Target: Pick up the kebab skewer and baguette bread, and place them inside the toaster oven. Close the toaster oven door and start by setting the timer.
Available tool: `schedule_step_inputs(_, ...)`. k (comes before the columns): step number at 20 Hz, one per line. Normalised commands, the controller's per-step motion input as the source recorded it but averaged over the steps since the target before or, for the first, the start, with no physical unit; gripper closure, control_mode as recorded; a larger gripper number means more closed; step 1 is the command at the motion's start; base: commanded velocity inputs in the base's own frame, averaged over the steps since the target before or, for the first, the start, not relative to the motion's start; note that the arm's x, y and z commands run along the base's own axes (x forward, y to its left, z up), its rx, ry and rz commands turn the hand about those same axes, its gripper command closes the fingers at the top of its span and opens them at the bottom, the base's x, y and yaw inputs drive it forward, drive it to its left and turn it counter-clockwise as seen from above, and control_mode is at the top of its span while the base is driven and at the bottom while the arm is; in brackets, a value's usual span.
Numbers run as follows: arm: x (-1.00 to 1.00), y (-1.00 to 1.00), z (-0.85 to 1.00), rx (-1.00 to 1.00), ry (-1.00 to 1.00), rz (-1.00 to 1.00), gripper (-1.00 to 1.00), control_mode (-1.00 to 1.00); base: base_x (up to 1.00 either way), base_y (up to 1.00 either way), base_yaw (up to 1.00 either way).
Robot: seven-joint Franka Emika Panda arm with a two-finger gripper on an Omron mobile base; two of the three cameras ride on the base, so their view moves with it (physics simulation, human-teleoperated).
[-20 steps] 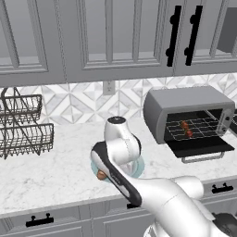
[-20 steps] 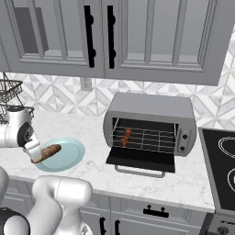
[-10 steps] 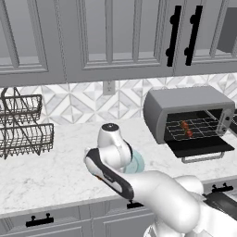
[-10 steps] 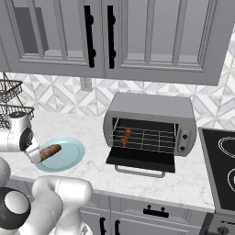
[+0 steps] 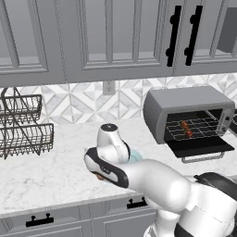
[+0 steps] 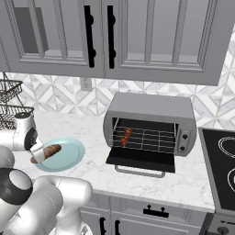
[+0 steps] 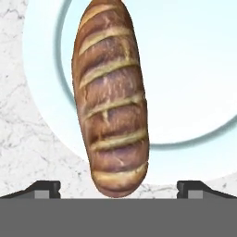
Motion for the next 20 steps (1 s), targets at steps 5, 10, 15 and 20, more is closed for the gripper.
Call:
schedule_step_inputs(5,0.15,0.0,-0.29,0.0,0.0,0.0,-1.0,-1.0,0.0,0.0,0.0)
schedule_step_inputs(10,0.01,0.0,-0.2,0.0,0.0,0.0,-1.0,-1.0,0.0,0.0,0.0)
schedule_step_inputs(15,0.04,0.0,-0.17,0.0,0.0,0.0,-1.0,-1.0,0.0,0.0,0.0)
schedule_step_inputs(20,0.0,0.03,-0.15,0.0,0.0,0.0,1.0,-1.0,0.0,0.0,0.0)
